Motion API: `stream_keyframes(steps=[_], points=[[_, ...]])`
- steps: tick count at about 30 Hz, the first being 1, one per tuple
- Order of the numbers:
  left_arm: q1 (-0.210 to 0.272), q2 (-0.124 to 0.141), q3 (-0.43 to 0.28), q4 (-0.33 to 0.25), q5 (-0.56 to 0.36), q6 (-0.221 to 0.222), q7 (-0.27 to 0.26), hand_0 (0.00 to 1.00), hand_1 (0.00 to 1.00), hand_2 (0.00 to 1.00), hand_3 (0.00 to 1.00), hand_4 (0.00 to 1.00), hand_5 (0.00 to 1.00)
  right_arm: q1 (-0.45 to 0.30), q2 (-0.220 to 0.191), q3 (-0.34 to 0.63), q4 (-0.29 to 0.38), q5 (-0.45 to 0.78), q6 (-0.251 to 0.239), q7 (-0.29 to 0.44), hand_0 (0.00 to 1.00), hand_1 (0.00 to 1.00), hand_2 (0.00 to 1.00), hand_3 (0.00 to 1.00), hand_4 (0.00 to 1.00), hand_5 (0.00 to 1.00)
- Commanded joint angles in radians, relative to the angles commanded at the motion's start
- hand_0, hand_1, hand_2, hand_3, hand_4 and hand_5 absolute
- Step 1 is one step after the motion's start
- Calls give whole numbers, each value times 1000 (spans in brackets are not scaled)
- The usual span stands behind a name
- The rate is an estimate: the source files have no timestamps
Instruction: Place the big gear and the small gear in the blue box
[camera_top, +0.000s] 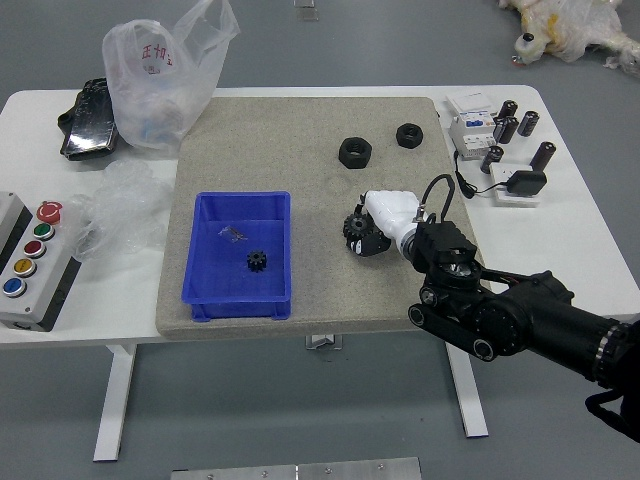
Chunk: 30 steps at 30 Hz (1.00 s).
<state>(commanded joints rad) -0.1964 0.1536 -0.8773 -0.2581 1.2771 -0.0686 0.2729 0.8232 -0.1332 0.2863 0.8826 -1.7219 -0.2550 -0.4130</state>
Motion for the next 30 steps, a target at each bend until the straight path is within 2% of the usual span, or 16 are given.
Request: stream_keyframes(steps=[1,5,8,12,13,18,19,23,24,25,30], points=[[0,0,0,0,0,0,0,740,619,621,775,767,607,0,-1,2,1,-2,-3,1,336,495,310,429,241,33],[1,-1,0,0,-2,0,0,740,619,621,775,767,607,-3,-13,34,28,-37,-11,2,336,495,310,429,241,33],[1,-1,3,-1,-5,1,0,740,621,621,775,764,605,-10,-28,77,79,-83,-12,-4,339,493,305,426,227,22],[3,-2,2,-1,-6,1,0,740,621,621,775,764,605,-24,-49,135,176,-154,-17,-13,339,493,305,426,227,22],[3,-2,2,-1,-6,1,1,740,620,621,775,765,610,-27,-51,139,205,-169,-19,-14,360,497,337,437,270,2],[5,-2,-3,-1,-1,0,2,740,620,621,775,765,610,-35,-39,113,335,-225,-20,-17,360,497,337,437,270,2],[5,-2,-4,-1,-1,0,3,740,621,621,775,765,612,-35,-33,103,358,-233,-19,-17,437,566,549,486,323,2],[5,-3,-5,-1,2,0,3,740,621,621,775,765,612,-37,3,58,441,-254,-23,-11,437,566,549,486,323,2],[5,-3,-6,-2,3,0,3,740,621,621,775,765,612,-37,10,51,450,-255,-23,-10,437,566,549,486,323,2],[4,-3,-7,-2,4,0,3,740,622,621,775,765,624,-36,17,45,455,-255,-21,-9,472,658,667,599,214,88],[5,-3,-9,-2,6,-1,5,740,622,621,775,765,624,-35,28,33,452,-244,-9,-5,472,658,667,599,214,88]])
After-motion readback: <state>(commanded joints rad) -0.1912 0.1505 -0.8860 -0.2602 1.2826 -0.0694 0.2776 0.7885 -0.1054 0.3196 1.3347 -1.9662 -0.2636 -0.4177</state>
